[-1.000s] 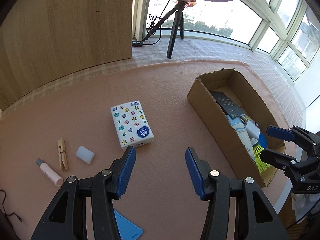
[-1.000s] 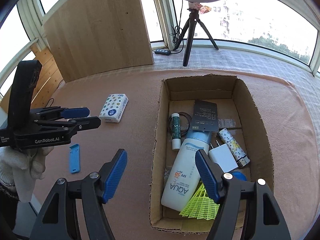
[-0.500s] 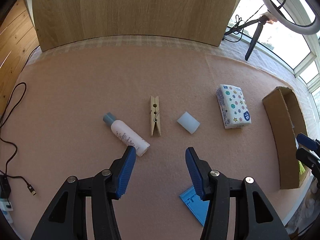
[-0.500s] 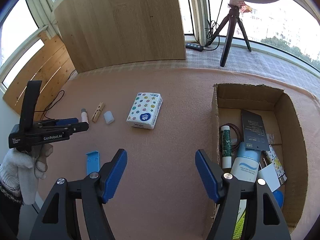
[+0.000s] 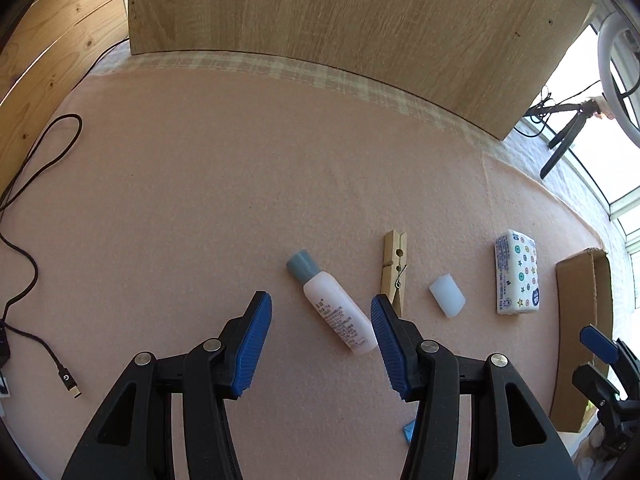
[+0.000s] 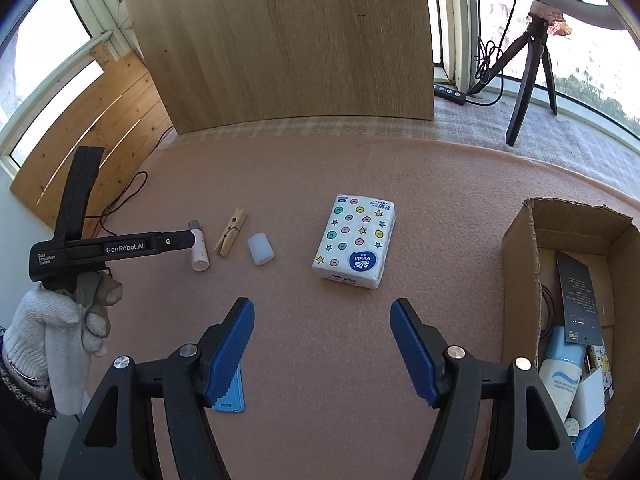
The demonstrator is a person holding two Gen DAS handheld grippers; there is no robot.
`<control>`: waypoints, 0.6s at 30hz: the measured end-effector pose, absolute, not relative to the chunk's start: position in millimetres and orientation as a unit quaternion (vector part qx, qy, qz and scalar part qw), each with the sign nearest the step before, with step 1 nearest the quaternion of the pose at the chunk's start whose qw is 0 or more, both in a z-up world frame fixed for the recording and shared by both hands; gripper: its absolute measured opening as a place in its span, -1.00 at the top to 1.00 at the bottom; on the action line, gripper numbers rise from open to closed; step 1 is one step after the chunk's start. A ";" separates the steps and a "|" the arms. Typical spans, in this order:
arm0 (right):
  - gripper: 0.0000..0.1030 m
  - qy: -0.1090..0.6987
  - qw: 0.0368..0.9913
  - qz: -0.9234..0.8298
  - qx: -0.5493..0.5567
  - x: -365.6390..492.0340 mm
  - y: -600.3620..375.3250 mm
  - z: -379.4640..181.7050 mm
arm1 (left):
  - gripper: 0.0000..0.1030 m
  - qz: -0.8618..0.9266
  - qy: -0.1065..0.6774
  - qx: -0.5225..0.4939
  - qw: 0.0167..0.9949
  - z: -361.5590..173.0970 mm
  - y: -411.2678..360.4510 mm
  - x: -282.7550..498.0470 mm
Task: Organize objects
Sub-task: 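Grasp the grey-capped white bottle with the left tool while the right tool grasps the white eraser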
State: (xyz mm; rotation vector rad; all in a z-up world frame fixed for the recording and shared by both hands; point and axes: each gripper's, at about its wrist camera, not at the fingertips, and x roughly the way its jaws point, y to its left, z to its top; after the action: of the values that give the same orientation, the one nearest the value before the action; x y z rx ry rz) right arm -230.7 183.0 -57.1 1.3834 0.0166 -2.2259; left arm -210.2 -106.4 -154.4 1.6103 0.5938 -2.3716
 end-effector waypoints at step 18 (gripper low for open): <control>-0.29 0.024 0.272 -0.809 0.521 -245.5 148.0 -66.2 | -0.07 -0.802 0.183 0.556 0.121 -173.0 -102.8 -226.9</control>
State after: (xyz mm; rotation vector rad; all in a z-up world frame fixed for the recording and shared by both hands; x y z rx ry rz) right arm -245.5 148.0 -66.2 1.4032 0.0643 -2.1770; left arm -226.9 -102.8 -173.0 1.6231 0.5340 -2.3424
